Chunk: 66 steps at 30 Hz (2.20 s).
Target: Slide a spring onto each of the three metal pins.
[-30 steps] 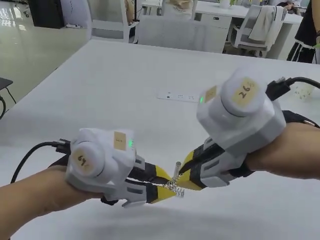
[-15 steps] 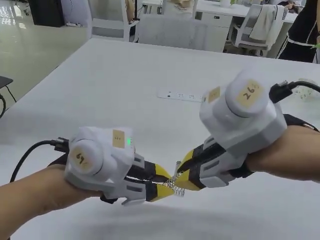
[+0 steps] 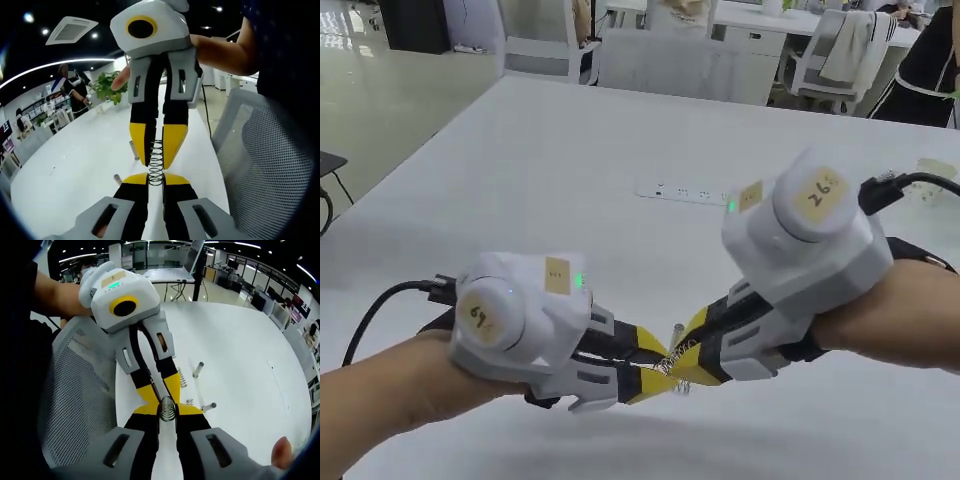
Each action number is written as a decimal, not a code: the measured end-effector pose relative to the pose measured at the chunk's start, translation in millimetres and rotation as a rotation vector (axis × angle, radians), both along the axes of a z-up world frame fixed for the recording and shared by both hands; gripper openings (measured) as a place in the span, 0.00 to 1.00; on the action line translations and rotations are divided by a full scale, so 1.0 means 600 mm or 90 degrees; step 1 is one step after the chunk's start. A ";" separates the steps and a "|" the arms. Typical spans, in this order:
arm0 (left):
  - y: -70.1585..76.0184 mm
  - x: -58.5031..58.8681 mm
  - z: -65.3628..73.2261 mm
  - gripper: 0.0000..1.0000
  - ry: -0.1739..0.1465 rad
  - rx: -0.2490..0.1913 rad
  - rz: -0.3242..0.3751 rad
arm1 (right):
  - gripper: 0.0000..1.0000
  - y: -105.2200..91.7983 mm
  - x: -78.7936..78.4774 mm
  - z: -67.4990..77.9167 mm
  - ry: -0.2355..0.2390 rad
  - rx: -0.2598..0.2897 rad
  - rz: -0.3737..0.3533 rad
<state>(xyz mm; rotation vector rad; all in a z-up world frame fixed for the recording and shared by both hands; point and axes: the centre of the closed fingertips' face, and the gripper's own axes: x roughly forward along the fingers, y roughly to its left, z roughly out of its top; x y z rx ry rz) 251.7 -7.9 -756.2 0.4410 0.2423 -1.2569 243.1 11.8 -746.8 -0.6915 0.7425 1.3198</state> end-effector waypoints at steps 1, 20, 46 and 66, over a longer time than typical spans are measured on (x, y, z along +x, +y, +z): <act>0.000 -0.001 0.001 0.02 0.001 -0.002 0.000 | 0.09 0.000 0.000 0.000 0.001 0.001 -0.001; -0.006 -0.003 0.007 0.02 0.011 -0.021 0.002 | 0.09 -0.001 -0.002 0.001 0.004 -0.002 -0.002; 0.020 0.003 -0.003 0.32 0.094 -0.041 0.048 | 0.09 -0.027 0.016 -0.002 0.000 -0.027 -0.018; 0.090 -0.010 -0.010 0.49 0.120 -0.034 0.100 | 0.09 -0.055 0.031 0.000 0.002 -0.036 -0.038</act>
